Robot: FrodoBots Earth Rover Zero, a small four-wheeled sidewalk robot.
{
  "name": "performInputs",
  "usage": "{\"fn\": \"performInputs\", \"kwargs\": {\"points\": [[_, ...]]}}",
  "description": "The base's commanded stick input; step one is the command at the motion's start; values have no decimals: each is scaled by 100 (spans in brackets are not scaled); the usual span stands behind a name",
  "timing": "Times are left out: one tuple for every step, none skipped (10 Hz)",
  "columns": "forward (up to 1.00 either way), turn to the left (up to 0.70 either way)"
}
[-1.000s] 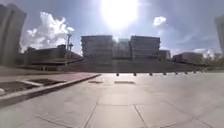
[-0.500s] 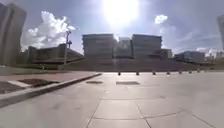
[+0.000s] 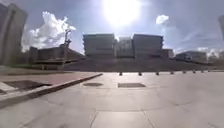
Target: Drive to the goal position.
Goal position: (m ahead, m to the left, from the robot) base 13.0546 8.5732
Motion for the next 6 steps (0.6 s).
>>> {"fn": "performInputs", "kwargs": {"points": [[100, 1], [100, 1], [100, 1], [100, 1], [100, 1], [100, 1]]}}
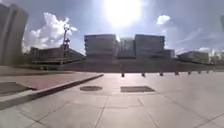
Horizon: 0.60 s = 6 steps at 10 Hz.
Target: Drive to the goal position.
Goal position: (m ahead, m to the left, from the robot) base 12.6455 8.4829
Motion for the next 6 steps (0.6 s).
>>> {"fn": "performInputs", "kwargs": {"points": [[100, 1], [100, -22], [100, -39], [100, -39], [100, -39], [100, -38]]}}
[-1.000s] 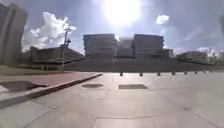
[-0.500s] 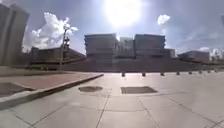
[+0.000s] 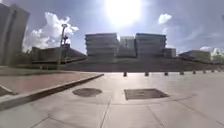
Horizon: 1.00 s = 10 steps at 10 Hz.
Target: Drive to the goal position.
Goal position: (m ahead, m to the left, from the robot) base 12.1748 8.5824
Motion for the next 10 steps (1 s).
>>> {"fn": "performInputs", "kwargs": {"points": [[100, -16], [100, 1], [100, 1], [100, 1], [100, 1], [100, 1], [100, 1], [100, 1], [100, 1], [100, 1]]}}
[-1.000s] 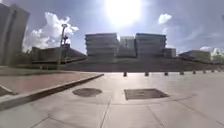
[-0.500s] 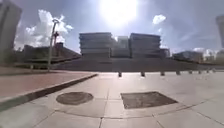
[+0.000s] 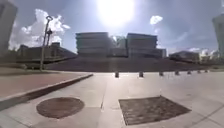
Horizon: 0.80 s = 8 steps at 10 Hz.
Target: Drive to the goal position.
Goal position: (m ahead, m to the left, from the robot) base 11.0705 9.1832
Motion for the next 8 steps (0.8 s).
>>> {"fn": "performInputs", "kwargs": {"points": [[100, 1], [100, 1], [100, 1], [100, 1], [100, 1], [100, 1], [100, 1], [100, 1]]}}
